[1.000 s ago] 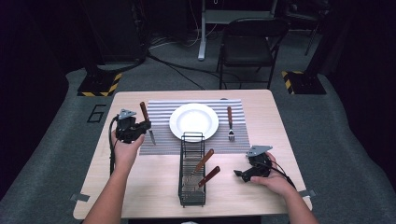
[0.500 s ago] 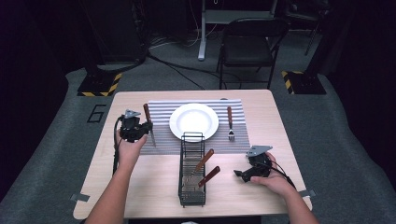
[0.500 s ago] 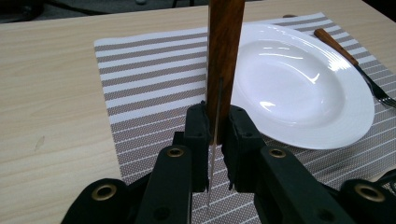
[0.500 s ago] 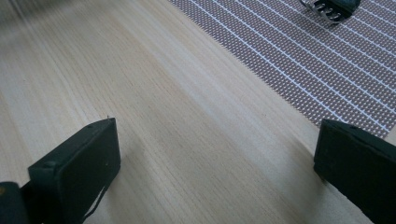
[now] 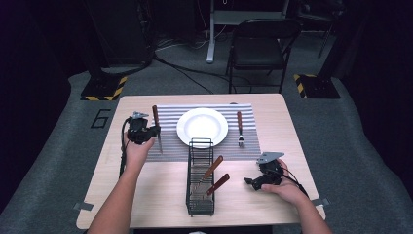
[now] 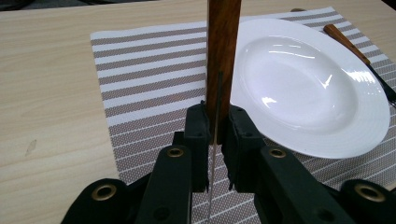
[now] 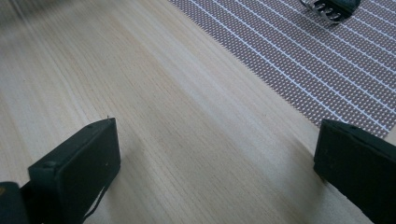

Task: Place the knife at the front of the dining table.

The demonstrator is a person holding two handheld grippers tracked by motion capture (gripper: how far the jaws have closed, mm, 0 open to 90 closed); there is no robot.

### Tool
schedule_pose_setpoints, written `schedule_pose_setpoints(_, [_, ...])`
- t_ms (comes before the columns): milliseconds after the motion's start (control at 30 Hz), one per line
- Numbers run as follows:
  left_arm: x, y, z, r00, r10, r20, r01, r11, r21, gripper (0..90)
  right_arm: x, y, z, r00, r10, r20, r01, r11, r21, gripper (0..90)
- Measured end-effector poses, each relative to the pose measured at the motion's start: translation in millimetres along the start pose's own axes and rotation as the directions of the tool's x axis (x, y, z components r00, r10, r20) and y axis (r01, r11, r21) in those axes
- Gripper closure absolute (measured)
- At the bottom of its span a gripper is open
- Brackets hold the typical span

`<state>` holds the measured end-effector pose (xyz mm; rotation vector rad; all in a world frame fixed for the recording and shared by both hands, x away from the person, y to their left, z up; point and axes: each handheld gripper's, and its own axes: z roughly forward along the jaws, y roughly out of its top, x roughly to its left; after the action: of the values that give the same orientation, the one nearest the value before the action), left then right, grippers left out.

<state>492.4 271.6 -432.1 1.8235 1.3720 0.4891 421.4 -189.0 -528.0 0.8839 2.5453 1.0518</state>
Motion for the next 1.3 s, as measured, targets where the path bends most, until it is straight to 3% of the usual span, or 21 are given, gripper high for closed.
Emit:
schedule_pose_setpoints(167, [-1.6,2.9,8.7,1.0000,0.002,-0.004,-0.002,1.0000,0.003,80.1,-0.1,0.0,0.1,1.0000,0.000,0.002,0.000,1.000,-0.001,0.0])
schedule_pose_setpoints(400, [-0.3,10.1,18.8,1.0000,0.007,-0.006,-0.007,0.9991,0.043,80.1,-0.2,0.0,0.0,1.0000,-0.002,0.001,0.002,1.000,0.001,0.0])
schedule_pose_setpoints(800, [10.8,8.8,33.1,0.9972,-0.075,0.000,0.075,0.9969,0.023,80.1,-0.1,0.0,0.0,1.0000,-0.001,0.000,0.001,1.000,0.000,0.0])
schedule_pose_setpoints(1000, [16.3,7.3,38.7,0.9925,-0.121,0.014,0.121,0.9925,0.015,80.1,0.2,0.1,0.2,1.0000,0.005,0.003,-0.005,1.000,-0.002,0.0])
schedule_pose_setpoints(1133, [17.7,6.6,43.1,0.9927,-0.118,0.022,0.118,0.9929,0.011,80.1,0.3,0.1,0.2,1.0000,0.005,0.004,-0.005,1.000,-0.002,0.0])
schedule_pose_setpoints(1233, [18.8,6.2,45.0,0.9912,-0.130,0.022,0.130,0.9914,0.010,80.1,0.4,0.1,0.2,1.0000,0.007,0.002,-0.007,1.000,-0.003,0.0])
schedule_pose_setpoints(1300, [19.7,5.3,48.6,0.9869,-0.159,0.028,0.159,0.9873,0.006,80.1,0.3,0.1,0.2,1.0000,0.005,0.004,-0.005,1.000,-0.002,0.0])
